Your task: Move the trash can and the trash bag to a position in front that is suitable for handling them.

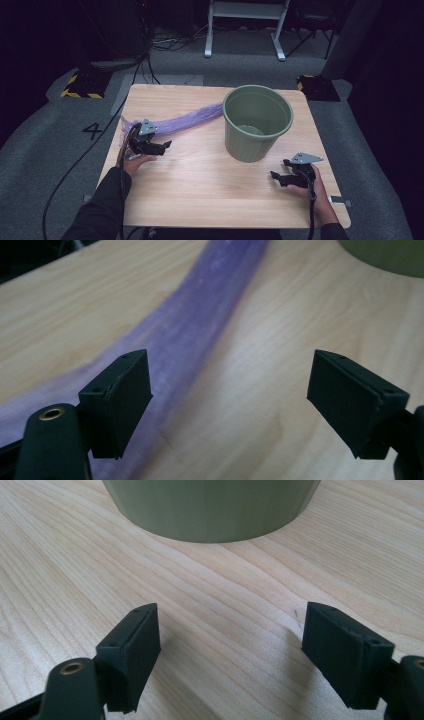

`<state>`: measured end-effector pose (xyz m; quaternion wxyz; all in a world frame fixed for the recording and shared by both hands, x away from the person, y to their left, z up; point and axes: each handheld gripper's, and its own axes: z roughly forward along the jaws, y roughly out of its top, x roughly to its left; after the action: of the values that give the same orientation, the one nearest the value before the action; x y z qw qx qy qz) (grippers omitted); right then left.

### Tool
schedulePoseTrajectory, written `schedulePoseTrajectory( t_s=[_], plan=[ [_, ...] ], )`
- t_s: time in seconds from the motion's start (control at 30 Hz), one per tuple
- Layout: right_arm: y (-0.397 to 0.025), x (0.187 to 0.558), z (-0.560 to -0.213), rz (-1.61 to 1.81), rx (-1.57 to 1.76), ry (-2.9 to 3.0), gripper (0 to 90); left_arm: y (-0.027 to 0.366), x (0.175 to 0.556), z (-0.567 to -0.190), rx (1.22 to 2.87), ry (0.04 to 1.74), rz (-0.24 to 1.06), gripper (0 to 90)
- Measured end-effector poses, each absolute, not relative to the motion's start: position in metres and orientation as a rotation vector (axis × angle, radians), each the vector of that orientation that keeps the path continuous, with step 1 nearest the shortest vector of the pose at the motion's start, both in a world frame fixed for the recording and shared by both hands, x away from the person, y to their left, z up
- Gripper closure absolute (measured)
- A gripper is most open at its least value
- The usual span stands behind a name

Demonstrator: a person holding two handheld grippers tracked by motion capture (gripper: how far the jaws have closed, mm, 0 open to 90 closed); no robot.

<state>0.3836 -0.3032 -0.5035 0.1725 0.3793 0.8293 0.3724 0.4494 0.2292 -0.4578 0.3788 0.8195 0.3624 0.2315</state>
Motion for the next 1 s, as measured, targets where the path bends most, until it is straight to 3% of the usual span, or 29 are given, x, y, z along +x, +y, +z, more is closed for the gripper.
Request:
schedulePoseTrajectory(
  t_s=[0.17, 0.3, 0.57, 0.8, 1.0],
  plan=[
    [-0.304, 0.383, -0.504, 1.065, 1.056, 2.37, 23.2, 0.246, 0.464, -0.457, 2.124, 1.012, 0.689, 18.9],
    [-0.304, 0.382, -0.504, 1.071, 1.046, 2.38, 23.1, 0.264, 0.469, -0.464, 2.12, 1.1, 0.664, 20.6],
    [-0.304, 0.382, -0.504, 1.071, 1.048, 2.378, 23.0, 0.279, 0.479, -0.475, 2.147, 1.181, 0.583, 46.7],
    [-0.304, 0.382, -0.504, 1.07, 1.049, 2.377, 23.0, 0.273, 0.479, -0.483, 2.197, 1.149, 0.475, 72.3],
    [-0.303, 0.382, -0.504, 1.07, 1.05, 2.376, 23.0, 0.257, 0.468, -0.482, 2.238, 1.074, 0.441, 74.9]
  ],
)
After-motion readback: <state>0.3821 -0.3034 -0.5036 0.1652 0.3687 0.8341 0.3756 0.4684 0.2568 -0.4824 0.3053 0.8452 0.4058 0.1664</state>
